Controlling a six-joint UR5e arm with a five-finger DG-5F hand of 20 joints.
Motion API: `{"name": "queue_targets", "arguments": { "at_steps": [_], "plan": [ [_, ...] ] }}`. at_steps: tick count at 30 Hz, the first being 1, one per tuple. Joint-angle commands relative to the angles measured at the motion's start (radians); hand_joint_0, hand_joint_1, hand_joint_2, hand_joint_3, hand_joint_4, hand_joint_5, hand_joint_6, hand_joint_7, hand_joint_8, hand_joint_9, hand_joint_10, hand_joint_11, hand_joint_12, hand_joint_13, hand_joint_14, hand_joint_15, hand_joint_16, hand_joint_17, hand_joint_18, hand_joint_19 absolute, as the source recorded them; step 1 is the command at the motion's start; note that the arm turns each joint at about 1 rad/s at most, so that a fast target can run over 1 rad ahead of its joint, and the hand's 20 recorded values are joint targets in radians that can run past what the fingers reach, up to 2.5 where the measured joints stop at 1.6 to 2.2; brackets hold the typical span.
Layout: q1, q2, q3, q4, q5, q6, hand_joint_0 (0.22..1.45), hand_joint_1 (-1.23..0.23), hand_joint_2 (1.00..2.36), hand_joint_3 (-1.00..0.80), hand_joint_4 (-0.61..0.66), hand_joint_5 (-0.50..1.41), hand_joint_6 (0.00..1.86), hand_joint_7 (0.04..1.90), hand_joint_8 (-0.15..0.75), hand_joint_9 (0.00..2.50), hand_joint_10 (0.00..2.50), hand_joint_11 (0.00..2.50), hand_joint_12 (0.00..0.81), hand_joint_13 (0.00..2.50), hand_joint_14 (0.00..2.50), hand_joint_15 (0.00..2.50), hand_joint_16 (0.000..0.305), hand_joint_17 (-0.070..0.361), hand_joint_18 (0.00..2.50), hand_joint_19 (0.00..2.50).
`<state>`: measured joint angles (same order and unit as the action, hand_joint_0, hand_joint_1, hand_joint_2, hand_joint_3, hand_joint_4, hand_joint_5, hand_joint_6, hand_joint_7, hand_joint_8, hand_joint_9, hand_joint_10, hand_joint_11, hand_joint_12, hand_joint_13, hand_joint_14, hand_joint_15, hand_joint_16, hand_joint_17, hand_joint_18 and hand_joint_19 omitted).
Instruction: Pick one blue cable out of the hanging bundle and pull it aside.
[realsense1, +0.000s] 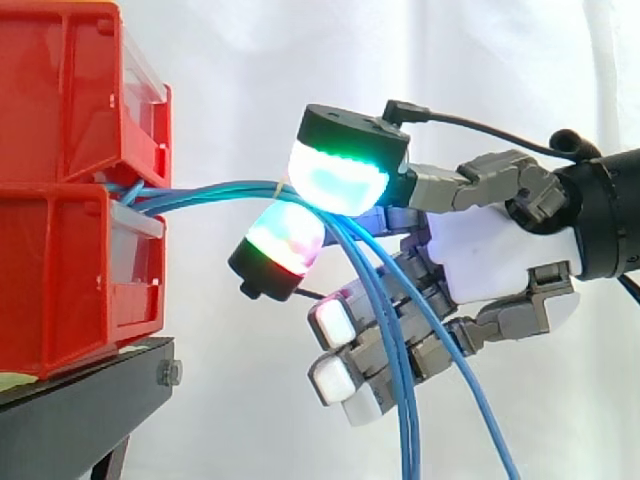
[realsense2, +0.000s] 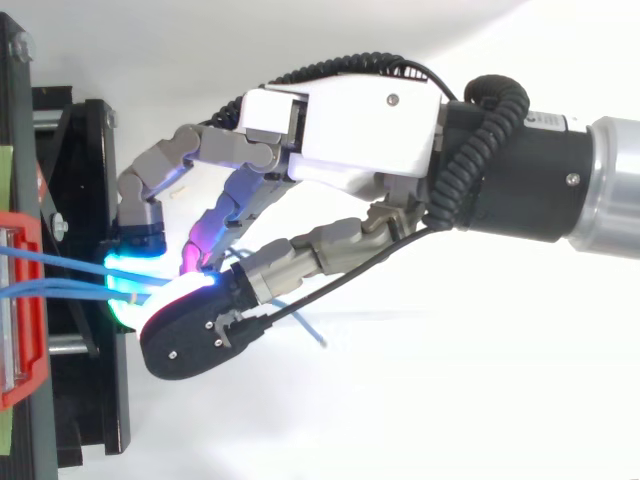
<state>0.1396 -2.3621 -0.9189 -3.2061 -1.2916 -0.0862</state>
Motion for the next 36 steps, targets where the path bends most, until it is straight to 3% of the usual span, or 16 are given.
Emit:
{"name": "queue_targets", "arguments": {
  "at_steps": [1,5,11,26,30,31,36],
  "plan": [
    [0.000,0.000,0.000,-0.001,0.000,-0.001,0.73,-0.89,1.00,-0.50,-0.35,-0.12,0.96,1.09,0.161,1.05,0.02,0.61,0.222,0.86,0.02,0.51,0.039,0.087,0.67,0.38],
    [0.000,0.000,0.000,-0.003,0.000,-0.001,0.62,-0.84,1.00,-0.50,-0.20,-0.10,0.94,1.00,0.173,1.10,0.02,0.61,0.229,0.89,0.02,0.52,0.039,0.087,0.68,0.41],
    [0.000,0.000,0.000,-0.003,0.000,0.000,0.54,-0.70,1.00,-0.50,-0.14,-0.10,0.93,0.88,0.189,1.12,0.02,0.60,0.247,0.91,0.02,0.52,0.042,0.093,0.70,0.42],
    [-0.002,0.000,0.000,-0.003,-0.002,-0.003,0.47,-0.44,1.00,-0.50,-0.06,-0.09,0.84,0.88,0.229,1.15,0.02,0.58,0.291,0.92,0.02,0.52,0.051,0.115,0.74,0.44],
    [-0.002,0.000,0.000,-0.003,-0.002,-0.003,0.55,-0.52,1.00,-0.50,-0.08,-0.09,0.83,0.97,0.213,1.13,0.02,0.60,0.267,0.90,0.02,0.55,0.045,0.102,0.68,0.48],
    [-0.003,0.000,0.000,-0.003,-0.002,-0.003,0.58,-0.60,1.01,-0.40,-0.07,-0.10,0.84,0.98,0.212,1.12,0.02,0.61,0.265,0.89,0.02,0.55,0.045,0.101,0.67,0.49],
    [-0.002,0.000,0.000,-0.003,-0.002,-0.003,0.57,-0.65,1.01,-0.29,-0.05,-0.12,0.86,0.95,0.223,1.07,0.03,0.60,0.274,0.88,0.02,0.56,0.046,0.104,0.66,0.49]
  ]
}}
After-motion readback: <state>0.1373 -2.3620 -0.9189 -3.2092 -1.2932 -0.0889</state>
